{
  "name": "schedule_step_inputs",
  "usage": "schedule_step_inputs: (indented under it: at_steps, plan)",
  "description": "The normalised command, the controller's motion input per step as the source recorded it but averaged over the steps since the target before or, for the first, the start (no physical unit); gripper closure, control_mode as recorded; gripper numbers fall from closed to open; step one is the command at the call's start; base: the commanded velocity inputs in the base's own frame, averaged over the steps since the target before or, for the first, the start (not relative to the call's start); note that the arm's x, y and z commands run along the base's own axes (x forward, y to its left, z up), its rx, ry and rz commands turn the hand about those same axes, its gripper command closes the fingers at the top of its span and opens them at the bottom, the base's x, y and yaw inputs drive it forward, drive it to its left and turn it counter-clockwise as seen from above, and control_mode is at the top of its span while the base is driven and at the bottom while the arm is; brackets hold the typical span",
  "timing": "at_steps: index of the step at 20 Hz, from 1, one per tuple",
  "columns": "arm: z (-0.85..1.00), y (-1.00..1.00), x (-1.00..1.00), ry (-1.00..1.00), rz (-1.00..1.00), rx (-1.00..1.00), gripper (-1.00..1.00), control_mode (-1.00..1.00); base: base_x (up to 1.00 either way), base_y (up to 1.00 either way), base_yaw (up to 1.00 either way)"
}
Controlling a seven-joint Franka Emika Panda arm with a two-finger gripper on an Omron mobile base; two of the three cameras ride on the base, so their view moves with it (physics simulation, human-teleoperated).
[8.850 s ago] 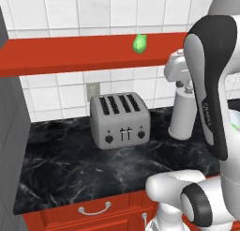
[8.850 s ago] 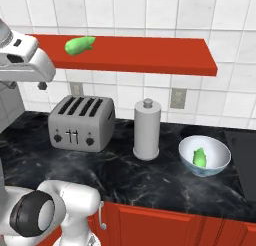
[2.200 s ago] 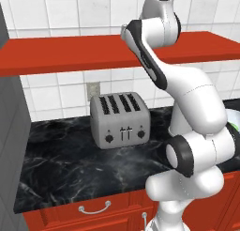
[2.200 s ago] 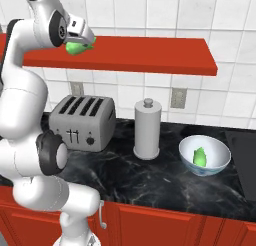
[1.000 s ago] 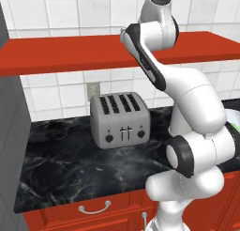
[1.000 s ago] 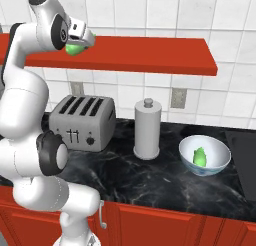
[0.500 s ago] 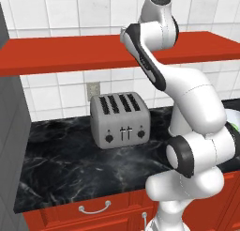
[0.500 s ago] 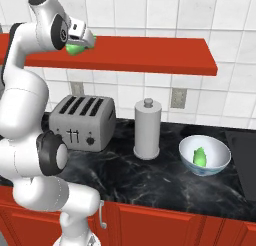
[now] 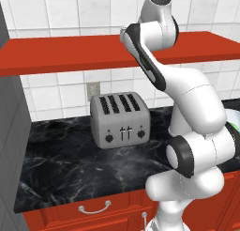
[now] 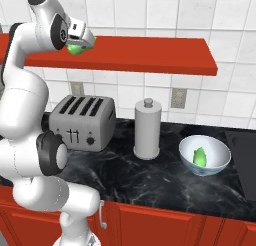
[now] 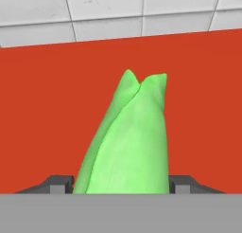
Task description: Pick the corns from the cabinet and place them in one bowl. Pick the carrot from the sink and place it in the other bowl.
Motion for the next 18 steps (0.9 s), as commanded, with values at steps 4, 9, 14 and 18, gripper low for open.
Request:
schedule_step_inputs:
  at_steps: [4, 9, 14, 18]
  plan:
    - [0.0, -0.42, 0.04, 0.0, 0.09, 0.0, 1.0, -1.0, 0.0, 0.0, 0.0]
    - [0.25, -0.12, -0.29, 0.0, 0.08, 0.0, 1.0, -1.0, 0.0, 0.0, 0.0]
    - [0.36, 0.01, -0.71, -0.05, 0.06, 0.0, 1.0, -1.0, 0.0, 0.0, 0.0]
    - [0.06, 0.01, -0.83, -0.04, 0.03, -0.01, 1.0, -1.0, 0.0, 0.0, 0.0]
